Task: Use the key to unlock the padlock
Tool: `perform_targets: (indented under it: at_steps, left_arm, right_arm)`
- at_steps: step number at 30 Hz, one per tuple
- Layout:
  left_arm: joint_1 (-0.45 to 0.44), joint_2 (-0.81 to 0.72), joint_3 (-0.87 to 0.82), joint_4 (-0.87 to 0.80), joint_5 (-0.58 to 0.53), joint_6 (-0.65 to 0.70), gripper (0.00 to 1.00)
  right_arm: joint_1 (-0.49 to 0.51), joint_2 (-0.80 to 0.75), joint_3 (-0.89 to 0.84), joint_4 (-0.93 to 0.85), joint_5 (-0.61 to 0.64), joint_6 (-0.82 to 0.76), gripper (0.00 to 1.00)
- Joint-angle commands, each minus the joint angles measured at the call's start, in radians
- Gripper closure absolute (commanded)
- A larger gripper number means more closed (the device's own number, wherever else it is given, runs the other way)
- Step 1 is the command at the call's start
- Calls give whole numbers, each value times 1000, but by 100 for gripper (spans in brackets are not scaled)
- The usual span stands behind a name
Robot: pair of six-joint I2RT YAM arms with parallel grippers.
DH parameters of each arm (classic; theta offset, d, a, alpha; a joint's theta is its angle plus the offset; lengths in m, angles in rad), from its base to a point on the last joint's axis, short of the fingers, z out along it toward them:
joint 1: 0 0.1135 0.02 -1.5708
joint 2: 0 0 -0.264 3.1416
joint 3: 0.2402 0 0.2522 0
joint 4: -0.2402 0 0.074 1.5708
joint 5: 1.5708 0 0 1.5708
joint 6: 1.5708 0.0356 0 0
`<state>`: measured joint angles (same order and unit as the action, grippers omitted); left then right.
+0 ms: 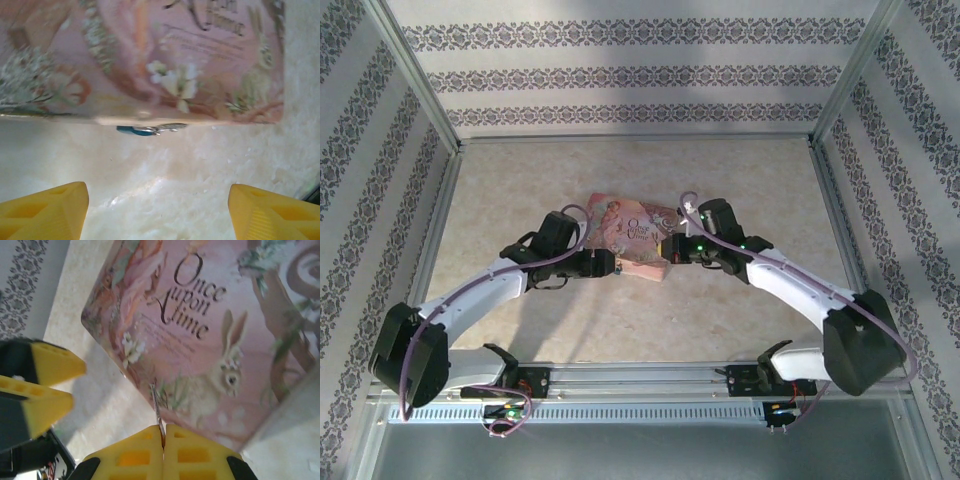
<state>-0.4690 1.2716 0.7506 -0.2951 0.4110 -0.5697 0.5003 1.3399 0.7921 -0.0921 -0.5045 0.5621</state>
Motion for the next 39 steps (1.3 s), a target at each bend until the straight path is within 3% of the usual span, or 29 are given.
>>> perform_targets:
  at_steps: [1, 8, 28, 33, 39]
  left_arm:
    - [31, 21, -30, 233, 72, -124, 26]
    - [58, 127, -30, 304, 102, -129, 26]
    - [151, 384, 132, 424, 181, -47, 26]
    - [156, 342, 91, 465, 180, -33, 25]
    - [155, 196, -103, 567, 170, -19, 24]
  right_arm:
    - [6, 63, 39, 142, -42, 58, 100]
    - [-24, 188, 66, 226, -77, 90, 100]
    - [-144, 383, 167, 212, -127, 33, 100]
    - [-139, 365, 165, 218, -128, 39, 100]
    - [-135, 357, 158, 218, -125, 34, 100]
